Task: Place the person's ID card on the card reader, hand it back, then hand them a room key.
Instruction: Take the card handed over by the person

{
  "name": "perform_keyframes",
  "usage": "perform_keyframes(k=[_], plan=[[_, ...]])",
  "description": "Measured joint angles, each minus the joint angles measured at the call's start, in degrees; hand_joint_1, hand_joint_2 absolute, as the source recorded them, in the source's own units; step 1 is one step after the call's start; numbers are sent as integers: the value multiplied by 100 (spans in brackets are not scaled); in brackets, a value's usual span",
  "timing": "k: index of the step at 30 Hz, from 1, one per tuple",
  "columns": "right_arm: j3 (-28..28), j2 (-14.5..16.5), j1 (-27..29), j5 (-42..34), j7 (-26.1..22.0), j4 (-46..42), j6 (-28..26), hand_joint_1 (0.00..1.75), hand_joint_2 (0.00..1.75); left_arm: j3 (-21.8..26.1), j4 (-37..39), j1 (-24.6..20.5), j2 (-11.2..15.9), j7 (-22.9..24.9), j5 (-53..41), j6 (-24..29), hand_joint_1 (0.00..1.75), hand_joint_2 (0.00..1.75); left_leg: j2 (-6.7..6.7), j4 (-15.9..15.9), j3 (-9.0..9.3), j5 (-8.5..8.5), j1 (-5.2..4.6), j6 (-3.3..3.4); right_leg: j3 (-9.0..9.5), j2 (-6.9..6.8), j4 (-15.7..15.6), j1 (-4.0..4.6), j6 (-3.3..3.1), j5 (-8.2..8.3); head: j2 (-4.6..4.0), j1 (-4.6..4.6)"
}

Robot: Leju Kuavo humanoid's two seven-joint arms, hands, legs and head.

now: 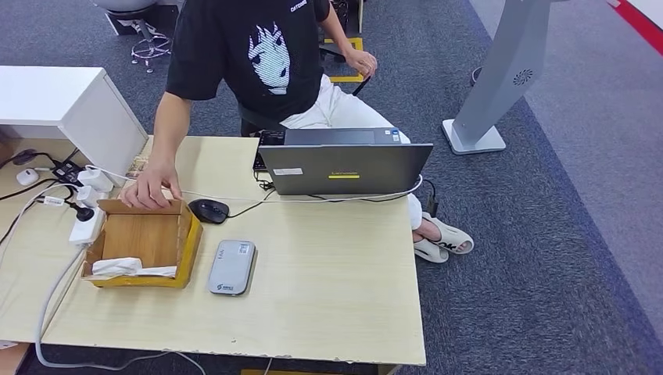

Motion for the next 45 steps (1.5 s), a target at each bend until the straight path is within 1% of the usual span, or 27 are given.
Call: perform_keyframes(k=[5, 13, 15, 16, 17, 18, 20, 23, 25, 27, 30, 35, 40, 45], plan=[[-97, -1, -1, 149, 72, 1, 0, 0, 175, 3, -359, 10, -50, 71, 56, 1, 0, 175, 0, -1, -2, 0, 2, 0, 1, 0, 0, 2, 0, 0, 0, -3], [-290, 95, -30, 378, 146, 3, 12, 0, 175, 4, -1705, 156, -86, -39, 593, 4, 0, 175, -4, -1, -2, 0, 4, -1, 1, -3, 1, 3, -1, -1, 0, -8], [-333, 120, -44, 400, 127, 3, 21, 0, 175, 5, -1922, 179, -90, -182, 794, 4, 0, 175, -4, -2, -2, 1, 6, -1, 1, -3, 1, 4, -1, -2, 0, -8], [-355, 139, -51, 412, 114, 3, 26, 0, 175, 6, -2016, 188, -94, -369, 874, 4, 0, 175, -5, -2, -2, 1, 7, -1, 0, -4, 1, 5, -1, -2, 0, -7], [-379, 163, -57, 426, 97, 3, 30, 0, 175, 6, -2108, 193, -99, -660, 891, 4, 0, 175, -7, -2, -1, 1, 8, -1, -1, -6, 1, 5, -1, -2, 0, -3], [-404, 191, -65, 443, 76, 3, 33, 0, 175, 6, -2185, 193, -103, -1052, 841, 4, 0, 175, -8, -2, -1, 2, 8, -1, -2, -9, 1, 5, -1, -2, 0, -1], [-456, 254, -85, 485, 13, 3, 42, 0, 175, 6, -2285, 181, -103, -2024, 909, 4, 0, 175, -11, -1, -1, 4, 6, -1, 1, -11, 1, 4, 0, -2, 0, 3], [-566, 355, -95, 551, -107, -2, 52, 0, 175, 6, -2319, 150, -99, -3520, 1587, 4, 0, 175, -10, -1, 0, 7, 6, -3, 4, -10, 1, 4, -1, -1, 0, 1], [-673, 421, -93, 590, -155, -12, 55, 0, 175, 6, -2379, 133, -116, -4226, 1421, 4, 0, 175, -13, -1, 0, 8, 10, -4, 0, -13, 1, 6, -1, -1, 0, 4], [-766, 475, -96, 615, -179, -28, 61, 0, 175, 6, -2486, 106, -133, -4684, 923, 4, 0, 175, -16, -1, -2, 8, 9, -4, 1, -18, 1, 6, -1, -1, 0, 8], [-855, 527, -96, 630, -190, -48, 66, 0, 175, 6, -2591, 52, -131, -5005, 700, 4, 0, 175, -13, -2, -2, 8, 7, -4, 5, -13, 1, 5, -2, -1, 0, 7], [-943, 565, -96, 653, -190, -71, 66, 0, 175, 6, -2635, 30, -142, -5072, 690, 4, 0, 175, -15, -1, -3, 8, 7, -4, 4, -12, 1, 5, -1, -1, 0, 8], [-988, 590, -97, 670, -190, -95, 77, 0, 175, 6, -2654, -5, -145, -5408, 954, 3, 0, 175, -15, -1, -3, 7, 7, -4, 4, -12, 1, 5, -1, -1, 0, 7], [-1028, 606, -97, 687, -190, -95, 77, 0, 175, 6, -2640, -20, -148, -5531, 1190, 2, 0, 175, -15, -1, -2, 8, 7, -4, 4, -12, 1, 5, -2, -1, 0, 7]])
